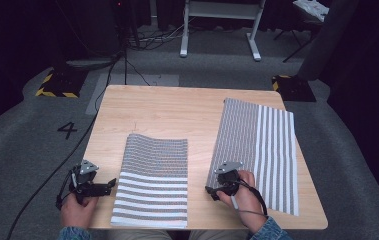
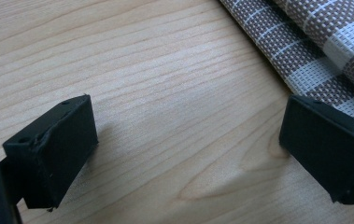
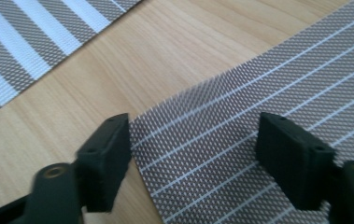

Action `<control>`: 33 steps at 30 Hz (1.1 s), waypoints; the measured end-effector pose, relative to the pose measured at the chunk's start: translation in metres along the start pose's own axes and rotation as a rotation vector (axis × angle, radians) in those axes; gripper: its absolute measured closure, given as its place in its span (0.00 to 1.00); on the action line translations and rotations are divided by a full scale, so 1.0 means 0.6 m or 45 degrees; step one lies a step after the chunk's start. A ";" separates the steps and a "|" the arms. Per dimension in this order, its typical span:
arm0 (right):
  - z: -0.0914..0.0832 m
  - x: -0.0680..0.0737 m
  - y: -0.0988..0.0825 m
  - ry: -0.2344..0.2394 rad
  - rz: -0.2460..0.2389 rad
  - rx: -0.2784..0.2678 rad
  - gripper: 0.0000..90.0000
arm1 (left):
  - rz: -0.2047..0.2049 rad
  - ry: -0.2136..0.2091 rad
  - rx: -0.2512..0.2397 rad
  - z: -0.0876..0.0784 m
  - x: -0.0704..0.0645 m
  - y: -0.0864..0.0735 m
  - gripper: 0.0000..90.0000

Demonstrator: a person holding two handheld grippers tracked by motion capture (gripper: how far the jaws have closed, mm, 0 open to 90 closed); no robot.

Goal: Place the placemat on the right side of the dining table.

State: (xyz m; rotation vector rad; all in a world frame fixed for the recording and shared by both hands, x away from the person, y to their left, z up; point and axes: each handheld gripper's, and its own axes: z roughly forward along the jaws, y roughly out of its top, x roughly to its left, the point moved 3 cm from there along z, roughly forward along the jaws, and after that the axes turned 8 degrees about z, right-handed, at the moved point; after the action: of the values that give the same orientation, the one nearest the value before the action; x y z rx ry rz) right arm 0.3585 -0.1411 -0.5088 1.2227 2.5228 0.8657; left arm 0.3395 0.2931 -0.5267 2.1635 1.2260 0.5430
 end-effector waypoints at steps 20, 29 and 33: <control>-0.072 -0.043 -0.041 0.058 -0.119 0.015 0.95 | -0.001 -0.002 0.001 0.000 0.000 0.000 0.05; -0.093 -0.064 -0.072 0.063 -0.107 0.030 0.94 | -0.001 -0.002 0.001 0.001 0.000 0.001 0.05; -0.096 -0.070 -0.077 0.063 -0.080 0.021 0.94 | -0.001 -0.003 0.001 0.001 0.000 0.001 0.05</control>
State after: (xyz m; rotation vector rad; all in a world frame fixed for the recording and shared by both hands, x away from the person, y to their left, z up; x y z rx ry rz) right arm 0.3309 -0.2194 -0.4921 1.1336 2.5977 0.8726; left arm 0.3400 0.2929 -0.5266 2.1642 1.2258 0.5397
